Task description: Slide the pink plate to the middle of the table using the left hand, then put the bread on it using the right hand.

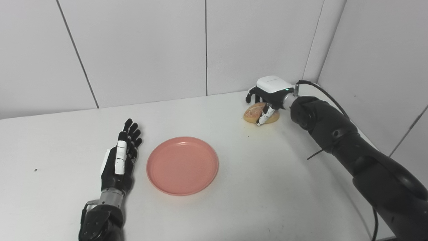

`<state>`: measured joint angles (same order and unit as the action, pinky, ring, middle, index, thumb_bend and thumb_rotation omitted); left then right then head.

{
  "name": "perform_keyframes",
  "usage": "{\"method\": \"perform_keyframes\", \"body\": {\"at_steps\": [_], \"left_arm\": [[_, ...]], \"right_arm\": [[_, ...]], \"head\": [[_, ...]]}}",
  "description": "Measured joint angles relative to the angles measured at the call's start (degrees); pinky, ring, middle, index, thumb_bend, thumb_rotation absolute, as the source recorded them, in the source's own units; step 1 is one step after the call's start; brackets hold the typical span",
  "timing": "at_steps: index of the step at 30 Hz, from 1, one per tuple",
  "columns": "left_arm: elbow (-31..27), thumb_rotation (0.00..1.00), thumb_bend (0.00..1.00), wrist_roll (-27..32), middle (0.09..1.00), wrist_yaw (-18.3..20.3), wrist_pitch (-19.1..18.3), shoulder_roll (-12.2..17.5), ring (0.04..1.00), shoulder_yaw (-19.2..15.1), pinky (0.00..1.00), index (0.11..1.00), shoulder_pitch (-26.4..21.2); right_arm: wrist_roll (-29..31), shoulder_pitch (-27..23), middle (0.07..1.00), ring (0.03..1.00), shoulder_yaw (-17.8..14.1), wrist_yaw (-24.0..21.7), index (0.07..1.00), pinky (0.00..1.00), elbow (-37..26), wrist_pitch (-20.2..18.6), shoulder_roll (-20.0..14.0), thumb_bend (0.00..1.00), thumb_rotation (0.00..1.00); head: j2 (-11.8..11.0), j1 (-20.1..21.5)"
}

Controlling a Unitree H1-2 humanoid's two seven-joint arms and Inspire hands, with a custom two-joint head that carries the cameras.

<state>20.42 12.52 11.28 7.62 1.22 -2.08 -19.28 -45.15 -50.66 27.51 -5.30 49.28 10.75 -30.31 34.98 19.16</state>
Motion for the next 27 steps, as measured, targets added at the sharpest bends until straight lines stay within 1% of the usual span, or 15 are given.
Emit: {"method": "perform_keyframes", "body": {"at_steps": [1, 2, 4, 7, 12, 15, 17, 18, 21, 24, 27], "left_arm": [[0.0, 0.91, 0.8, 0.0, 1.0, 0.0, -0.1, 0.0, 1.0, 0.0, 1.0, 1.0, 0.0], [-0.1, 0.91, 0.8, 0.0, 1.0, 0.0, -0.3, 0.0, 1.0, 0.0, 1.0, 1.0, 0.0], [-0.1, 0.91, 0.79, 0.0, 1.0, 0.0, -0.6, -0.1, 1.0, 0.0, 1.0, 1.0, 0.1], [-0.3, 0.91, 0.79, 0.0, 1.0, 0.0, -0.7, -0.1, 1.0, 0.0, 1.0, 1.0, 0.1], [-0.7, 0.91, 0.79, 0.0, 1.0, 0.0, -0.7, -0.2, 1.0, 0.0, 1.0, 1.0, 0.4], [-0.7, 0.92, 0.79, 0.0, 1.0, 0.0, -0.7, -0.2, 1.0, 0.1, 1.0, 1.0, 0.4], [-0.8, 0.92, 0.78, 0.0, 1.0, 0.0, -0.7, -0.2, 1.0, 0.2, 1.0, 1.0, 0.5], [-0.8, 0.92, 0.79, 0.0, 1.0, 0.0, -0.7, -0.2, 1.0, 0.2, 1.0, 1.0, 0.5], [-1.1, 0.92, 0.79, 0.0, 1.0, 0.0, -0.9, -0.2, 1.0, 0.2, 1.0, 1.0, 0.6], [-1.3, 0.92, 0.79, 0.0, 1.0, 0.0, -1.3, -0.3, 1.0, 0.3, 1.0, 1.0, 0.8], [-1.3, 0.92, 0.79, 0.0, 1.0, 0.0, -1.3, -0.3, 1.0, 0.3, 1.0, 1.0, 0.8]], "right_arm": [[-0.2, 0.0, 0.517, 0.402, 0.2, 1.1, 0.508, 0.28, 0.3, 0.7, 0.0, 0.51, 0.0], [-0.5, 0.0, 0.487, 0.379, 0.3, 2.5, 0.536, 0.28, 0.7, 1.7, 0.0, 0.51, 0.0], [-0.6, -0.1, 0.469, 0.368, 0.4, 3.9, 0.545, 0.27, 1.2, 2.6, 0.2, 0.51, 0.0], [-0.6, 0.0, 0.463, 0.367, 0.4, 6.3, 0.54, 0.26, 2.2, 3.3, 0.6, 0.51, 0.0], [-0.7, 0.0, 0.462, 0.38, 0.3, 10.6, 0.529, 0.26, 1.9, 5.0, 0.8, 0.51, 0.0], [-0.7, 0.0, 0.461, 0.386, 0.1, 11.7, 0.523, 0.26, 1.4, 5.8, 1.0, 0.51, 0.0], [-0.7, 0.2, 0.457, 0.388, 0.0, 13.0, 0.524, 0.26, 0.9, 7.1, 1.2, 0.51, 0.0], [-0.6, 0.4, 0.459, 0.39, -0.1, 13.7, 0.522, 0.27, 0.2, 8.2, 1.2, 0.51, 0.0], [-0.4, 1.0, 0.46, 0.391, -0.5, 14.3, 0.523, 0.27, -2.5, 9.1, 2.0, 0.51, 0.0], [0.3, 1.5, 0.44, 0.384, -1.1, 14.5, 0.518, 0.23, -4.3, 10.0, 2.9, 0.51, 0.0], [1.2, 2.2, 0.44, 0.369, -1.7, 14.6, 0.516, 0.2, -6.8, 11.0, 4.0, 0.51, 0.0]], "head": [[0.0, 0.0], [0.0, -0.1], [-0.1, -0.3], [-0.1, -0.3], [0.2, -0.7], [0.2, -1.0], [0.3, -1.1], [0.4, -1.2], [0.4, -1.3], [0.4, -1.3], [0.5, -1.8]]}}
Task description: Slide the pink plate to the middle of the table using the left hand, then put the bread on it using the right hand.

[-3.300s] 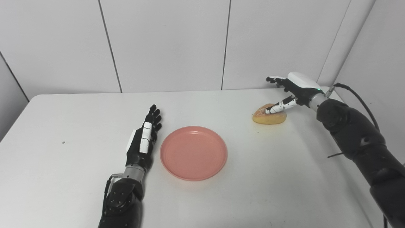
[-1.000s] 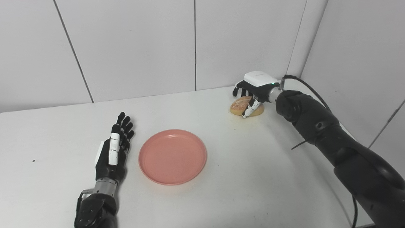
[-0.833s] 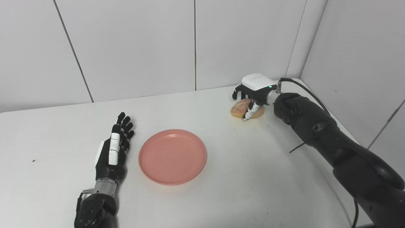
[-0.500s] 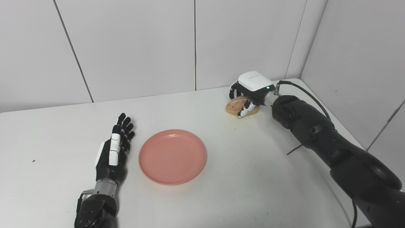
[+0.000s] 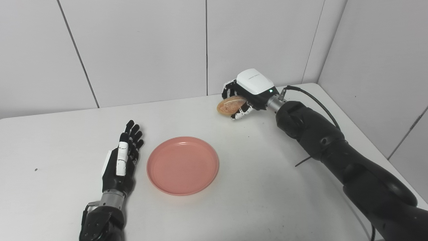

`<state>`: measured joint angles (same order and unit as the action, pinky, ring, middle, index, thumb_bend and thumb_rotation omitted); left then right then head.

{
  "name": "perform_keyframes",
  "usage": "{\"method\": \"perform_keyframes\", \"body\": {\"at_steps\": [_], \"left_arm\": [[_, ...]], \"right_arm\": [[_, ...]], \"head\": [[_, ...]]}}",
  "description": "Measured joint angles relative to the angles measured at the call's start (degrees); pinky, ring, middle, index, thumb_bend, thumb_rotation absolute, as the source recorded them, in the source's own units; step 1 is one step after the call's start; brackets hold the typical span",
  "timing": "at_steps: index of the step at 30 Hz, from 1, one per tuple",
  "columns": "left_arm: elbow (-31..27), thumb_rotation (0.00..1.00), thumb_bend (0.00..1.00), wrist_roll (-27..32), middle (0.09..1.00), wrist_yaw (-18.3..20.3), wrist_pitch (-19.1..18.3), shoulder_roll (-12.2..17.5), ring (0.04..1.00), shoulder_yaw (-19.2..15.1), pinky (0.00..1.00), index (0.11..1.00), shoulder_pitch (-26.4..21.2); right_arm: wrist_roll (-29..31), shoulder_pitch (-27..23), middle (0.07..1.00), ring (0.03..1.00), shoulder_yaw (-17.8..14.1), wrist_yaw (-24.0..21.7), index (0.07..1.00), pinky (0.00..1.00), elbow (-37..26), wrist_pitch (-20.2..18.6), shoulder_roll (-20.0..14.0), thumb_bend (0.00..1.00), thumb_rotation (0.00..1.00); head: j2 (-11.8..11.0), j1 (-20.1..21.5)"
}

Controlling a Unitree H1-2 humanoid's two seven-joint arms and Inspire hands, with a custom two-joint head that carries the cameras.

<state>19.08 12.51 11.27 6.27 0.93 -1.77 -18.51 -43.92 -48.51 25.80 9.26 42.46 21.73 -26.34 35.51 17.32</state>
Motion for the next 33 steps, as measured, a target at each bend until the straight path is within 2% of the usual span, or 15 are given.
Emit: {"method": "perform_keyframes", "body": {"at_steps": [7, 9, 11, 16, 23, 27, 29, 33], "left_arm": [[-0.4, 0.93, 0.77, 0.0, 1.0, 0.0, -0.9, -0.2, 1.0, 0.1, 1.0, 1.0, 0.2], [-0.5, 0.93, 0.77, -0.1, 1.0, 0.0, -1.0, -0.2, 1.0, 0.2, 1.0, 0.996, 0.3], [-0.7, 0.93, 0.78, -0.2, 1.0, -0.2, -1.3, -0.3, 1.0, 0.3, 1.0, 0.994, 0.4], [-1.4, 0.92, 0.77, -0.5, 1.0, -1.3, -2.1, -1.0, 1.0, 0.4, 1.0, 0.993, 0.8], [-2.4, 0.94, 0.77, -1.4, 1.0, -1.6, -2.7, -1.5, 1.0, 0.9, 1.0, 0.997, 1.4], [-2.9, 0.94, 0.78, -2.5, 1.0, -2.3, -3.2, -1.8, 1.0, 1.1, 1.0, 0.996, 1.8], [-3.1, 0.94, 0.78, -2.7, 1.0, -2.5, -3.3, -1.9, 1.0, 1.2, 1.0, 0.996, 1.9], [-3.3, 0.95, 0.75, -2.7, 1.0, -2.6, -3.4, -2.1, 1.0, 1.2, 1.0, 0.991, 1.9]], "right_arm": [[1.1, 1.4, 0.433, 0.375, -0.8, -2.0, 0.522, 0.23, -7.6, 0.1, 2.6, 0.51, 0.0], [1.7, 1.9, 0.483, 0.407, -1.3, -3.4, 0.49, 0.2, -9.8, 0.1, 3.5, 0.51, 0.0], [2.4, 2.4, 0.44, 0.375, -1.4, -4.7, 0.521, 0.22, -11.5, 0.1, 4.5, 0.51, 0.0], [2.6, 3.4, 0.43, 0.386, -1.4, -7.3, 0.515, 0.23, -15.4, 0.1, 6.5, 0.51, 0.0], [2.9, 5.1, 0.436, 0.376, -1.1, -10.2, 0.52, 0.23, -17.2, 0.3, 9.0, 0.51, 0.0], [2.9, 6.2, 0.435, 0.372, -0.9, -10.7, 0.519, 0.21, -17.2, 0.6, 10.0, 0.51, 0.0], [2.9, 6.7, 0.436, 0.372, -0.5, -10.8, 0.519, 0.22, -16.9, 0.8, 10.5, 0.51, 0.0], [2.9, 7.1, 0.434, 0.379, 0.2, -11.2, 0.519, 0.23, -16.3, 1.8, 11.0, 0.51, 0.0]], "head": [[0.3, -1.7], [0.3, -1.8], [0.4, -2.2], [0.8, -3.3], [1.7, -7.4], [2.0, -8.4], [2.5, -10.4], [2.6, -12.0]]}}
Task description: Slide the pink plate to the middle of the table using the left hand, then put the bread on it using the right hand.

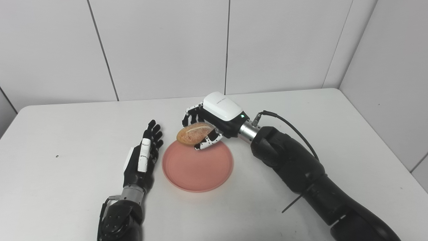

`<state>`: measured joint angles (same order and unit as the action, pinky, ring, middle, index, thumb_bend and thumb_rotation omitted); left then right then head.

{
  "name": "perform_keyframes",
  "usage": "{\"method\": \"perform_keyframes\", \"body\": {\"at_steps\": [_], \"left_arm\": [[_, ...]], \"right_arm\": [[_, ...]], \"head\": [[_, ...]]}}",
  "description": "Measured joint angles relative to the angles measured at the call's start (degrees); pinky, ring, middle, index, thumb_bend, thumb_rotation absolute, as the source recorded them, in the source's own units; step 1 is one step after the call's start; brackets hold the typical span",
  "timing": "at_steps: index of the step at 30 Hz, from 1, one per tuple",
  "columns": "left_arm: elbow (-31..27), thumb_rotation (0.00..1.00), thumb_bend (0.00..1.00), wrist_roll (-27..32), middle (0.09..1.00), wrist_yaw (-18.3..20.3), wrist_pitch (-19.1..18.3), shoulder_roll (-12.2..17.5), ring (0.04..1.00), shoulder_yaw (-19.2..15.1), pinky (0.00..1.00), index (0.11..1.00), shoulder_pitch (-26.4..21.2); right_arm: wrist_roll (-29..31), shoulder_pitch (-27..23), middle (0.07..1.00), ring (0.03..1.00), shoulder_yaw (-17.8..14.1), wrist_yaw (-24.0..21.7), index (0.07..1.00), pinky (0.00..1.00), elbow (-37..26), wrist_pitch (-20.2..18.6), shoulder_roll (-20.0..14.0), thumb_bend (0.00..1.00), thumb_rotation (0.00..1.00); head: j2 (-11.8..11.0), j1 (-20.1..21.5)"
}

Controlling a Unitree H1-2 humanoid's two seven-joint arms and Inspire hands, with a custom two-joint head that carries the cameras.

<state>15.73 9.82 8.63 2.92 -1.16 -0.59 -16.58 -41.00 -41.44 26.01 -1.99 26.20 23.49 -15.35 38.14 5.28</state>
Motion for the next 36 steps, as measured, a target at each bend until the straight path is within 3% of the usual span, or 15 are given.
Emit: {"method": "perform_keyframes", "body": {"at_steps": [13, 19, 26, 34, 35, 36], "left_arm": [[0.0, 0.92, 0.73, -1.1, 0.995, -2.0, 0.0, -1.8, 0.988, 0.1, 1.0, 0.979, 0.0], [0.0, 0.91, 0.74, -1.3, 0.994, -2.3, 0.0, -2.2, 0.984, 0.2, 1.0, 0.979, 0.0], [0.0, 0.9, 0.75, -1.3, 0.996, -2.6, 0.0, -2.3, 0.988, 0.3, 1.0, 0.979, 0.0], [0.0, 0.9, 0.76, -1.6, 0.995, -3.0, 0.0, -2.3, 0.988, 0.5, 1.0, 0.977, 0.0], [-0.1, 0.9, 0.77, -1.8, 0.992, -3.0, 0.0, -2.3, 0.988, 0.5, 1.0, 0.974, 0.0], [-0.1, 0.9, 0.77, -1.9, 0.991, -3.1, 0.0, -2.3, 0.987, 0.5, 1.0, 0.972, 0.0]], "right_arm": [[0.4, 2.3, 0.429, 0.384, 0.6, -3.4, 0.512, 0.23, -0.2, 0.2, 0.1, 0.51, 0.0], [2.4, 2.4, 0.427, 0.387, 3.4, -1.2, 0.51, 0.22, 0.8, 1.2, -0.6, 0.51, 0.0], [2.9, 2.4, 0.436, 0.389, 3.5, -0.1, 0.516, 0.25, 2.6, 1.3, -0.2, 0.51, 0.0], [2.5, 2.3, 0.477, 0.426, 3.0, -0.5, 0.532, 0.4, 3.0, 1.3, 0.0, 0.51, 0.0], [2.3, 2.3, 0.481, 0.497, 2.9, -0.6, 0.522, 0.45, 2.9, 1.3, 0.0, 0.51, 0.0], [1.9, 2.3, 0.589, 0.572, 2.9, -0.7, 0.508, 0.51, 2.7, 1.3, -0.1, 0.5, 0.09]], "head": [[0.7, -5.1], [0.9, -5.4], [1.1, -5.3], [1.2, -5.0], [1.2, -5.0], [1.2, -5.0]]}}
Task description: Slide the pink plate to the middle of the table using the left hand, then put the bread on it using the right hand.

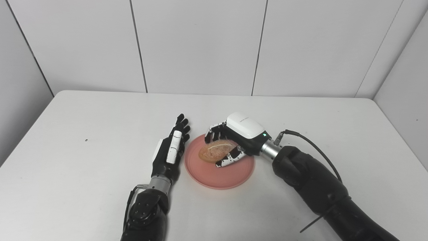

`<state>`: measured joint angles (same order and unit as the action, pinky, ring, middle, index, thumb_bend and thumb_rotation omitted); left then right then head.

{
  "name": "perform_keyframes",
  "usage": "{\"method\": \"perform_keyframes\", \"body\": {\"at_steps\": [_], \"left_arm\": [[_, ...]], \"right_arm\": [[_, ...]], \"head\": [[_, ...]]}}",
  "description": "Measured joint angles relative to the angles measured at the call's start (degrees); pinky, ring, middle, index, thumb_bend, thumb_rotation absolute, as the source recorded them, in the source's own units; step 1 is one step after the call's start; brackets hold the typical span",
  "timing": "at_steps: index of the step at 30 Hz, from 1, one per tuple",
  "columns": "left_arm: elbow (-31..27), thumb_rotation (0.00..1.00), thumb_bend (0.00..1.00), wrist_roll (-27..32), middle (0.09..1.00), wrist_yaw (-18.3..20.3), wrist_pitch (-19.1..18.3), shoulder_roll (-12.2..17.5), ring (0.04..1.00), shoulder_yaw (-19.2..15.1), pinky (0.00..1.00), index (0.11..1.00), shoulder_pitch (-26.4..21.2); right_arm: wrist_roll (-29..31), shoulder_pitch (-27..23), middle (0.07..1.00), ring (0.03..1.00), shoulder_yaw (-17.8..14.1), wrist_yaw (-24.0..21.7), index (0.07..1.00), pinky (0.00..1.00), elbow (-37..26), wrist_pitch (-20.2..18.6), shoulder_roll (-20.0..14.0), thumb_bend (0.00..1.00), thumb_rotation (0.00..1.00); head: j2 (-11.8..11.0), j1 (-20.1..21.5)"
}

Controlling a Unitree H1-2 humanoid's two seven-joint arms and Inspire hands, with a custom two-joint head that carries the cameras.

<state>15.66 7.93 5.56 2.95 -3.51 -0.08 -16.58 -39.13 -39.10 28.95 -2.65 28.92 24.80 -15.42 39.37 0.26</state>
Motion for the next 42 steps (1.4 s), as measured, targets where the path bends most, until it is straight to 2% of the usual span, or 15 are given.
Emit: {"method": "perform_keyframes", "body": {"at_steps": [1, 2, 3, 5, 7, 8, 11, 14, 16, 18, 24, 28, 32, 38, 42], "left_arm": [[-0.1, 0.91, 0.76, -0.1, 0.992, 0.0, 0.0, 0.0, 0.989, 0.0, 1.0, 0.973, 0.0], [-0.1, 0.91, 0.77, -0.1, 0.991, 0.0, 0.0, 0.0, 0.987, 0.0, 1.0, 0.971, 0.0], [-0.2, 0.91, 0.77, -0.1, 0.99, -0.1, 0.0, 0.0, 0.986, 0.0, 1.0, 0.971, 0.0], [-0.2, 0.91, 0.76, -0.1, 0.991, -0.1, 0.0, 0.0, 0.986, 0.0, 1.0, 0.973, 0.0], [-0.2, 0.91, 0.76, -0.1, 0.991, -0.1, 0.0, 0.0, 0.985, 0.0, 1.0, 0.972, 0.0], [-0.2, 0.91, 0.77, -0.1, 0.993, -0.1, 0.0, 0.0, 0.986, 0.0, 1.0, 0.972, 0.0], [-0.2, 0.91, 0.77, -0.1, 0.998, -0.1, 0.0, 0.0, 0.99, 0.0, 1.0, 0.975, 0.0], [-0.2, 0.91, 0.76, -0.1, 1.0, -0.1, 0.0, 0.0, 0.992, 0.0, 1.0, 0.981, 0.0], [-0.2, 0.9, 0.76, -0.1, 0.997, -0.1, 0.0, 0.0, 0.99, 0.0, 1.0, 0.978, 0.0], [-0.2, 0.9, 0.76, 0.0, 0.995, -0.1, 0.0, 0.0, 0.989, -0.1, 1.0, 0.977, 0.0], [-0.2, 0.91, 0.76, -0.1, 0.994, -0.1, 0.1, 0.1, 0.992, -0.3, 1.0, 0.975, 0.0], [-0.2, 0.92, 0.76, 0.0, 1.0, -0.1, 0.1, 0.1, 0.999, -0.2, 1.0, 0.986, 0.0], [-0.2, 0.92, 0.75, 0.1, 1.0, 0.0, 0.1, 0.3, 0.999, -0.2, 1.0, 0.985, 0.0], [-0.3, 0.92, 0.75, 0.2, 0.995, 0.1, 0.1, 0.5, 1.0, -0.3, 1.0, 0.981, 0.0], [-0.3, 0.92, 0.76, 0.9, 0.997, 0.1, 0.1, 0.5, 1.0, -0.3, 1.0, 0.98, 0.0]], "right_arm": [[-0.3, 0.0, 0.646, 0.62, 0.0, -0.3, 0.504, 0.56, -0.3, 0.0, -0.1, 0.5, 0.12], [-0.8, 0.0, 0.714, 0.686, 0.0, -0.9, 0.66, 0.62, -1.1, -0.1, -0.2, 0.52, 0.29], [-1.1, 0.1, 0.763, 0.735, 0.0, -1.9, 0.737, 0.66, -1.7, -0.3, -0.4, 0.55, 0.4], [-1.2, 0.1, 0.816, 0.793, -0.1, -3.9, 0.797, 0.71, -2.9, -1.2, -0.6, 0.59, 0.51], [-1.2, 0.4, 0.839, 0.821, -0.4, -5.7, 0.821, 0.73, -4.1, -2.0, -0.7, 0.62, 0.57], [-1.2, 0.4, 0.868, 0.858, -0.6, -6.3, 0.851, 0.79, -4.3, -2.2, -0.7, 0.63, 0.64], [-1.3, 0.7, 0.899, 0.893, -0.8, -7.3, 0.89, 0.88, -5.4, -2.5, -1.0, 0.65, 0.75], [-1.3, 0.9, 0.913, 0.907, -1.7, -7.3, 0.921, 0.95, -5.5, -2.5, -1.1, 0.66, 0.8], [-0.4, 1.5, 0.919, 0.911, -2.8, -7.3, 0.94, 0.96, -6.0, -2.5, -1.2, 0.65, 0.79], [0.9, 2.6, 0.923, 0.912, -3.9, -7.3, 0.951, 0.96, -6.9, -2.5, -1.3, 0.65, 0.77], [4.0, 6.8, 0.953, 0.923, -8.7, -7.1, 0.994, 0.96, -13.1, -3.1, -0.8, 0.66, 0.86], [6.8, 9.0, 0.971, 0.945, -13.2, -5.3, 0.989, 0.93, -15.7, -5.9, 0.9, 0.7, 0.92], [9.1, 11.1, 0.963, 0.917, -16.3, -4.9, 0.976, 0.8, -17.7, -9.4, 2.4, 0.7, 0.95], [11.3, 14.6, 0.961, 0.911, -18.9, -2.7, 0.968, 0.79, -17.9, -11.2, 4.6, 0.65, 0.98], [12.6, 16.0, 0.948, 0.9, -19.2, -2.3, 0.952, 0.81, -17.9, -11.6, 5.7, 0.66, 0.98]], "head": [[0.1, 0.1], [0.1, 0.1], [0.1, 0.3], [0.1, 0.3], [0.1, 0.3], [0.2, 0.2], [0.2, 0.3], [0.1, 0.4], [0.0, 0.4], [0.1, 0.4], [0.0, 0.6], [-0.1, 1.1], [-0.2, 1.5], [-0.2, 2.2], [-0.2, 2.3]]}}
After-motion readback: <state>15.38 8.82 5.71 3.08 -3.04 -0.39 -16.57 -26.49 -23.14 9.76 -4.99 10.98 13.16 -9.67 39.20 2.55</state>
